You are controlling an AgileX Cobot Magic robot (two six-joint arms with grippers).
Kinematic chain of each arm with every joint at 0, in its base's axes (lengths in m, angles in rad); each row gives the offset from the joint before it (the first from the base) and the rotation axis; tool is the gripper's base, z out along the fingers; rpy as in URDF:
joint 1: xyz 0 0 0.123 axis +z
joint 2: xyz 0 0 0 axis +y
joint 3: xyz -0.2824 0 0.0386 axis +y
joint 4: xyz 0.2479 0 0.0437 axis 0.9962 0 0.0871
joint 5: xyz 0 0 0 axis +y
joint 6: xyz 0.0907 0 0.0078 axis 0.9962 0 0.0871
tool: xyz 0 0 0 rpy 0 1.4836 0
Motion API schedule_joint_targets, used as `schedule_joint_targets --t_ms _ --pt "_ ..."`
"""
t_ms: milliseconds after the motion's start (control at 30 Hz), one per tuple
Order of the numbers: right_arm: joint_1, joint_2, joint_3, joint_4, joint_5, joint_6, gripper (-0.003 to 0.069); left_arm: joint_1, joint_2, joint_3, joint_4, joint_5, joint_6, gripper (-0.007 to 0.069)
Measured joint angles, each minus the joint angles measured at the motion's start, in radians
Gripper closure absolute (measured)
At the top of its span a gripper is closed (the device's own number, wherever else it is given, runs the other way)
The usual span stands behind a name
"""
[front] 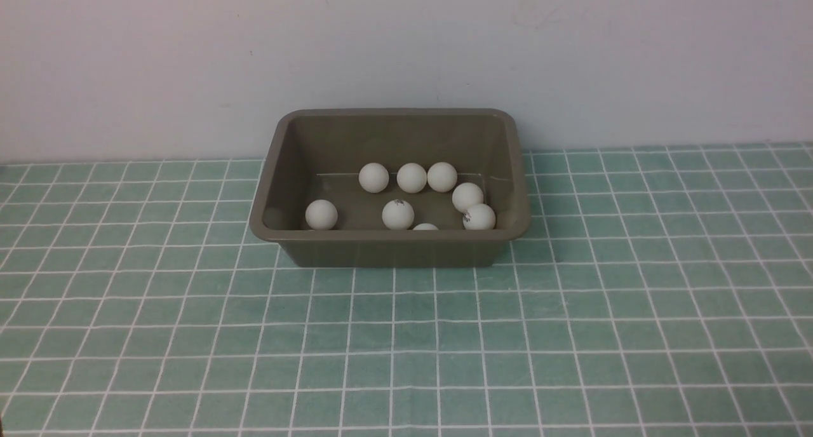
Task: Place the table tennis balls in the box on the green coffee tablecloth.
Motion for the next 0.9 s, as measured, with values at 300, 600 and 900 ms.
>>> schedule_joint_targets --t_ms 300,600,900 --pt "0.000 0.000 0.000 0.000 0.000 0.000 0.0669 0.000 -0.148 0.207 0.003 -0.171 -0.054 0.0629" --pt "0.000 -0.001 0.000 0.000 0.001 0.000 0.0669 0.016 -0.294 0.277 0.006 -0.180 -0.141 0.0629" --pt "0.000 -0.001 0.000 0.000 0.001 0.000 0.0669 0.030 -0.297 0.277 0.010 -0.239 -0.205 0.0629"
